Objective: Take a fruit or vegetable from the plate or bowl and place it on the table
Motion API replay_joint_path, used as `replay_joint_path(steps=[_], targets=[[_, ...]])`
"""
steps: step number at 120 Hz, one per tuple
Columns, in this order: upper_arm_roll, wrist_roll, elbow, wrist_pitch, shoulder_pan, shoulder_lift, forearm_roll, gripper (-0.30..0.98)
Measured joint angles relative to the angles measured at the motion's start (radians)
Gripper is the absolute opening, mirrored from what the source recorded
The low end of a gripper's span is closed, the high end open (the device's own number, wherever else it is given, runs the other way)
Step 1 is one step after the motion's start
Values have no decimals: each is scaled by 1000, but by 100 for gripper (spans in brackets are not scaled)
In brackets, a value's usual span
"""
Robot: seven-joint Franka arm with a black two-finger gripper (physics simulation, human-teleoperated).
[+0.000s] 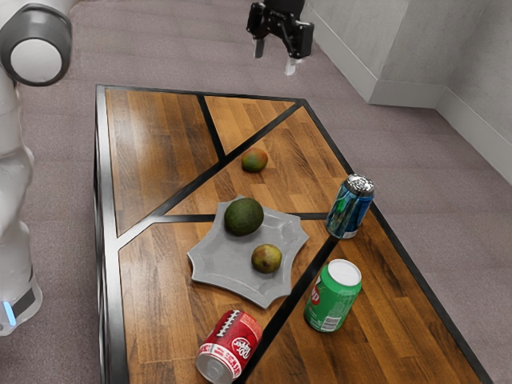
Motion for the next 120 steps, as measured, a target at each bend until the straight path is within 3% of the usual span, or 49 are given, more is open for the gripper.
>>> replay_joint_path(steps=[10,16,23,46,77,86,95,108,120], targets=[[46,-77,-44,-7,-21,-44,-11,68],[72,-119,-76,-1,46,-62,-32,68],[50,-163,-166,40,100,-68,-50,69],[15,-313,-270,179,90,-14,-74,69],[-11,-437,-264,177,78,28,23,69],[-26,-338,-247,175,76,47,51,69],[-154,-141,-158,163,163,133,109,69],[-215,126,-132,177,25,205,96,69],[-231,337,-131,215,-5,231,85,68]])
